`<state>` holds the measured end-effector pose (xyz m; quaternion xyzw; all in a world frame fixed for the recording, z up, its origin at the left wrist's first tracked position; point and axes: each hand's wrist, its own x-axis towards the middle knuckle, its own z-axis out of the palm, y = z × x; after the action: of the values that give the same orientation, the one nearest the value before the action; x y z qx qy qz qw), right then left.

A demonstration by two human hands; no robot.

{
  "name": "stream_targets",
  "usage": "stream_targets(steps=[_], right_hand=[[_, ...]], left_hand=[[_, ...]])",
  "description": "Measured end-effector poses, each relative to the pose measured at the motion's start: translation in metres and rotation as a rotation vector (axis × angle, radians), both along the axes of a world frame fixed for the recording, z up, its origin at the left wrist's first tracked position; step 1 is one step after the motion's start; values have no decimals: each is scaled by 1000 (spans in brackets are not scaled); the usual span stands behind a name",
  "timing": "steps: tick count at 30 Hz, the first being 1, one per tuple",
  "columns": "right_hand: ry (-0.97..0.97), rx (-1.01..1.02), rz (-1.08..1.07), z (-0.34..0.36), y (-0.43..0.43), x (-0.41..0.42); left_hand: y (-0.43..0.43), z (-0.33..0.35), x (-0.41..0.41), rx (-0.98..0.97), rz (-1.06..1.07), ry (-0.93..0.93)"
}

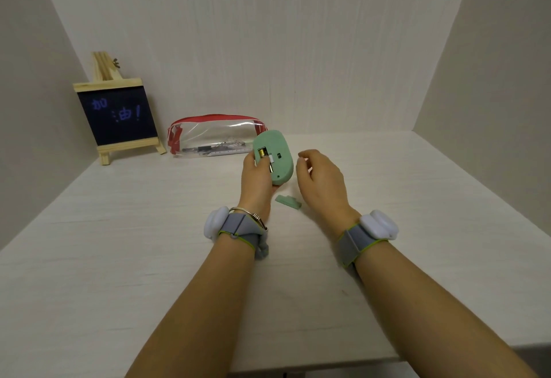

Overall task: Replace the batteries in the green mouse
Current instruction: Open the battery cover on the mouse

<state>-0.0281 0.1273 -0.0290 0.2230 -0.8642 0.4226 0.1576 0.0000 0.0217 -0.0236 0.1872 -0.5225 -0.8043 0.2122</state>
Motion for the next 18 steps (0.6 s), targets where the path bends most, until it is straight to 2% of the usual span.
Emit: stream_targets(steps=[4, 10, 14, 18], right_hand=[[-90, -170, 56, -1, -5, -1], [-325, -590, 101, -5, -12, 0], [-397, -700, 94, -2, -11, -2], [-405, -744, 111, 0, -12, -2]], left_hand=[[5, -2, 2, -154, -76, 20], [16, 0, 5, -352, -200, -6], [18, 1, 7, -448, -241, -38], [18, 1, 7, -447, -245, -36]])
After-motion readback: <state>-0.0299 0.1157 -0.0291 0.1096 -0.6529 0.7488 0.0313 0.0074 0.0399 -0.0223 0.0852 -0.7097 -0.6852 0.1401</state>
